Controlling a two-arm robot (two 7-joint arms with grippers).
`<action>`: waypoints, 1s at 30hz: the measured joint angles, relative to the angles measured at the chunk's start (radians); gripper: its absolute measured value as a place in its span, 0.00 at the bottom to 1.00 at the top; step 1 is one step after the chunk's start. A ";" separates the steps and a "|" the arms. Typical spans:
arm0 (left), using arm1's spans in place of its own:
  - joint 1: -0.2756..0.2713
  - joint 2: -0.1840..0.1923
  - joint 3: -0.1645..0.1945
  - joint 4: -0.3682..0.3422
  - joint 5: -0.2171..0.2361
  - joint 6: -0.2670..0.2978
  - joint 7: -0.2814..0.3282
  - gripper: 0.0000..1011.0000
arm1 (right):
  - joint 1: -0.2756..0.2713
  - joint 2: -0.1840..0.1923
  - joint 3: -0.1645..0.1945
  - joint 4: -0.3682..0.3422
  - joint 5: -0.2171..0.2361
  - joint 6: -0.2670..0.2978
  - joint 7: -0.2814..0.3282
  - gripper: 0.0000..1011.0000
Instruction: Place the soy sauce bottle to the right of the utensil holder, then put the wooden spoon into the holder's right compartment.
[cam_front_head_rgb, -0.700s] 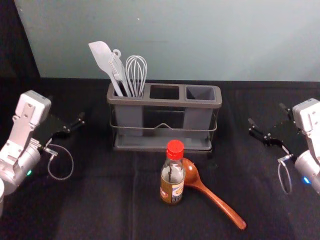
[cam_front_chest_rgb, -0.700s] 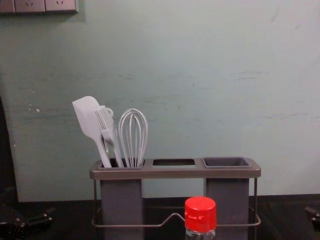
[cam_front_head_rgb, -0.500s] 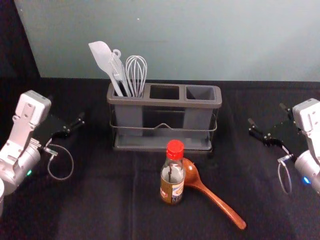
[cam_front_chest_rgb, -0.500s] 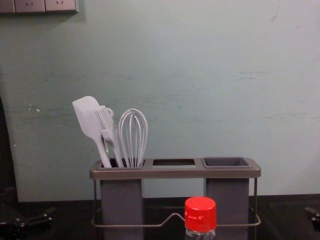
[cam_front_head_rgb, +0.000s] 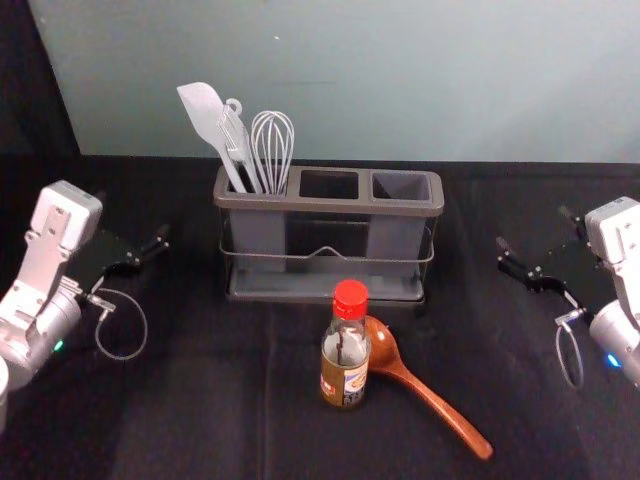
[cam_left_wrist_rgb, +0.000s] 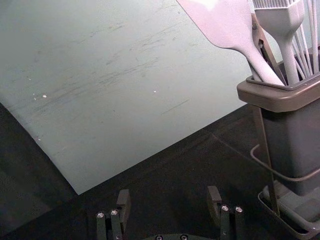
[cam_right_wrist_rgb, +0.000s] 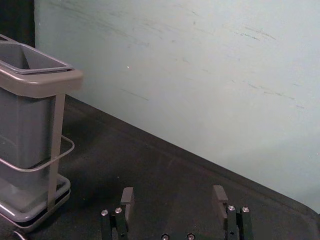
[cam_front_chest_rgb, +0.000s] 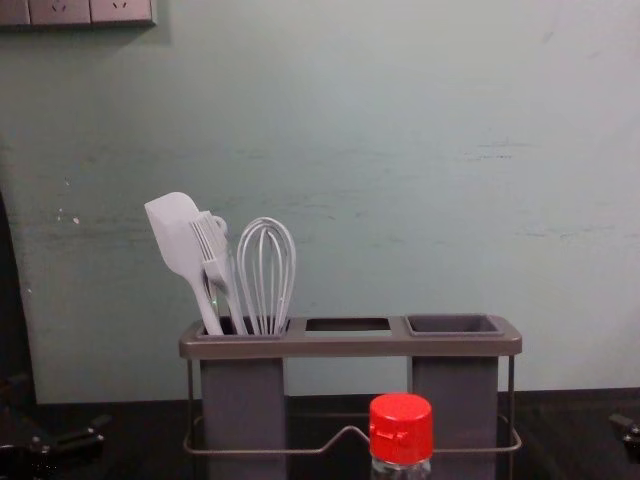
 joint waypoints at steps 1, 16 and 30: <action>0.000 0.000 0.000 0.000 0.000 0.000 0.000 0.99 | 0.000 0.000 0.000 0.000 0.000 0.000 0.000 0.99; 0.000 0.000 0.000 0.000 0.000 0.000 0.000 0.99 | 0.000 0.000 0.000 0.000 0.000 0.000 0.000 0.99; 0.000 0.000 0.000 0.000 0.000 0.000 0.000 0.99 | -0.021 0.000 0.022 -0.010 -0.005 -0.044 0.008 0.99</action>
